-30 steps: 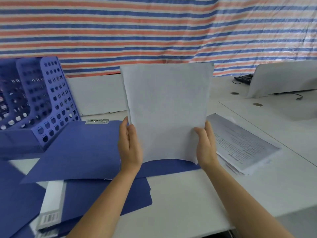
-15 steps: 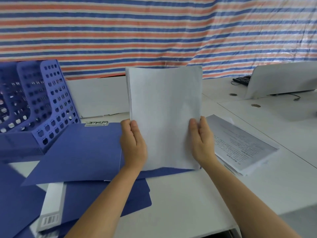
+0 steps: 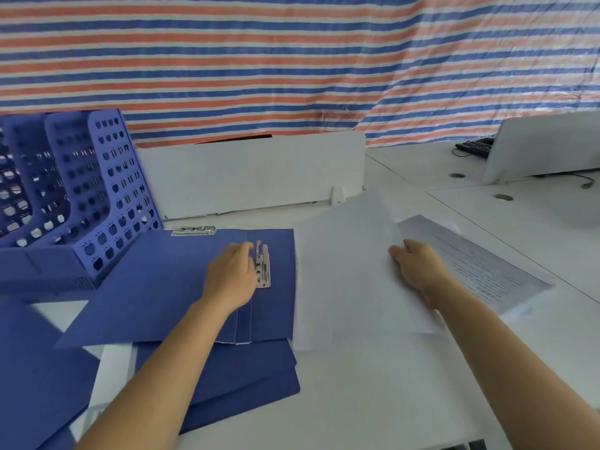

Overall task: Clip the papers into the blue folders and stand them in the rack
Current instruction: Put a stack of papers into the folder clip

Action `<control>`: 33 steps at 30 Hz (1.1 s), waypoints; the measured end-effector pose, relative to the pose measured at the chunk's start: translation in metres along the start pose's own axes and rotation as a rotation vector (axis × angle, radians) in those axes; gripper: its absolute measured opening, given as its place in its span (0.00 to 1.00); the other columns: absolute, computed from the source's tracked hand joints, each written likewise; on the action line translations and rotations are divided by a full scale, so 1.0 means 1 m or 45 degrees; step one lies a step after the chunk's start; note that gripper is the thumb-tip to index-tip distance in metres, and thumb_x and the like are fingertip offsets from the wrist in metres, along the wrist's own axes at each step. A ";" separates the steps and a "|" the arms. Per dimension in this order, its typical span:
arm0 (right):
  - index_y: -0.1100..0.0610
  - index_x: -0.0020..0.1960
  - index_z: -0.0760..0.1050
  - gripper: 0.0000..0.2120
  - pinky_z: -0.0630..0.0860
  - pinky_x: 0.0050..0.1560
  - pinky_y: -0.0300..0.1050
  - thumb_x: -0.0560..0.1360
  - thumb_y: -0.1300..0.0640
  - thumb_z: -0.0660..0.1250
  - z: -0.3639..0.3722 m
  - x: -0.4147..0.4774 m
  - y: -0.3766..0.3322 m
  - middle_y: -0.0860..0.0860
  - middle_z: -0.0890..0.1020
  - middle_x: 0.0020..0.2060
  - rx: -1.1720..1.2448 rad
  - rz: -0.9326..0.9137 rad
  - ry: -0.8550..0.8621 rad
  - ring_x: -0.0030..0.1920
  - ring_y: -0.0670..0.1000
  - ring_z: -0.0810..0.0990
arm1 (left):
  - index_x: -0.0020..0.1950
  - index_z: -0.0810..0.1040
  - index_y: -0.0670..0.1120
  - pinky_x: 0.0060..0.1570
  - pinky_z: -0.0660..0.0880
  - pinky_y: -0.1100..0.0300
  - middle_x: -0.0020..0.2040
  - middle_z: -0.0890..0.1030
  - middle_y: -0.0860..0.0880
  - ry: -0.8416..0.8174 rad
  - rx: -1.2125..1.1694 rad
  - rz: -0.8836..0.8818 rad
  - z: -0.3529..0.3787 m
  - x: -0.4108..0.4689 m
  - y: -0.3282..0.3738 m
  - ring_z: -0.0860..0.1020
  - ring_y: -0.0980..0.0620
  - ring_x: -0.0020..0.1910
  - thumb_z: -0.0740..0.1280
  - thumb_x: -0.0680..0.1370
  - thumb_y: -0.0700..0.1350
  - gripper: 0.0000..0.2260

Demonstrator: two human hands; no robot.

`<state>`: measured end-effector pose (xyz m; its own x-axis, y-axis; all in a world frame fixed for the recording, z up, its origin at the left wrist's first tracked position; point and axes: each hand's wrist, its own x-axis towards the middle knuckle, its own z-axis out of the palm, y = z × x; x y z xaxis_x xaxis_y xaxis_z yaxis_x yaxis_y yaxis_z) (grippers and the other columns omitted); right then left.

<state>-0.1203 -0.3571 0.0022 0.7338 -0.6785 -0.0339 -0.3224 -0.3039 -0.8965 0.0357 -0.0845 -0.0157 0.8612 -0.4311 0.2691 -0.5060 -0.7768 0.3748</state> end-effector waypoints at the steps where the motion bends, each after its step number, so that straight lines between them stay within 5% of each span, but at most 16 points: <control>1: 0.61 0.54 0.79 0.11 0.76 0.47 0.48 0.81 0.56 0.60 0.000 0.002 0.002 0.59 0.83 0.47 -0.020 0.035 0.006 0.45 0.59 0.81 | 0.69 0.69 0.45 0.62 0.68 0.50 0.67 0.73 0.45 -0.154 0.110 -0.004 0.004 0.000 -0.009 0.71 0.44 0.64 0.53 0.82 0.44 0.16; 7: 0.58 0.54 0.78 0.10 0.79 0.55 0.61 0.81 0.54 0.61 0.004 0.013 -0.004 0.59 0.83 0.48 0.145 0.235 -0.084 0.48 0.62 0.83 | 0.69 0.70 0.50 0.62 0.66 0.47 0.66 0.72 0.49 -0.377 0.413 0.009 0.002 0.012 -0.015 0.68 0.45 0.66 0.53 0.81 0.44 0.18; 16: 0.55 0.51 0.79 0.09 0.78 0.58 0.61 0.80 0.52 0.62 0.036 0.023 -0.002 0.57 0.83 0.49 0.098 0.281 -0.189 0.49 0.61 0.83 | 0.75 0.62 0.45 0.59 0.66 0.59 0.72 0.69 0.46 -0.301 -0.578 -0.296 0.000 0.047 -0.015 0.67 0.49 0.70 0.54 0.80 0.36 0.23; 21: 0.57 0.55 0.78 0.11 0.78 0.57 0.60 0.80 0.52 0.61 0.044 0.026 -0.006 0.57 0.83 0.50 0.103 0.276 -0.209 0.50 0.61 0.83 | 0.74 0.66 0.42 0.65 0.64 0.60 0.72 0.70 0.46 -0.274 -0.728 -0.284 0.010 0.044 -0.014 0.68 0.50 0.71 0.54 0.81 0.34 0.21; 29: 0.59 0.54 0.77 0.12 0.78 0.57 0.60 0.81 0.52 0.60 0.043 0.028 -0.009 0.58 0.82 0.49 0.055 0.211 -0.203 0.50 0.60 0.82 | 0.69 0.72 0.44 0.56 0.66 0.65 0.66 0.76 0.49 -0.212 -0.795 -0.247 0.016 0.041 -0.012 0.71 0.57 0.58 0.56 0.81 0.36 0.17; 33: 0.60 0.54 0.77 0.13 0.77 0.47 0.47 0.82 0.53 0.59 0.048 0.026 -0.004 0.56 0.82 0.48 -0.016 0.121 -0.155 0.45 0.55 0.80 | 0.70 0.72 0.45 0.56 0.67 0.65 0.66 0.76 0.50 -0.220 -0.734 -0.220 0.020 0.041 -0.015 0.72 0.58 0.58 0.59 0.82 0.42 0.16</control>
<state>-0.0711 -0.3413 -0.0159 0.7667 -0.6185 -0.1722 -0.4006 -0.2513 -0.8811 0.0794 -0.0995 -0.0284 0.9038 -0.4267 0.0328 -0.2616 -0.4903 0.8314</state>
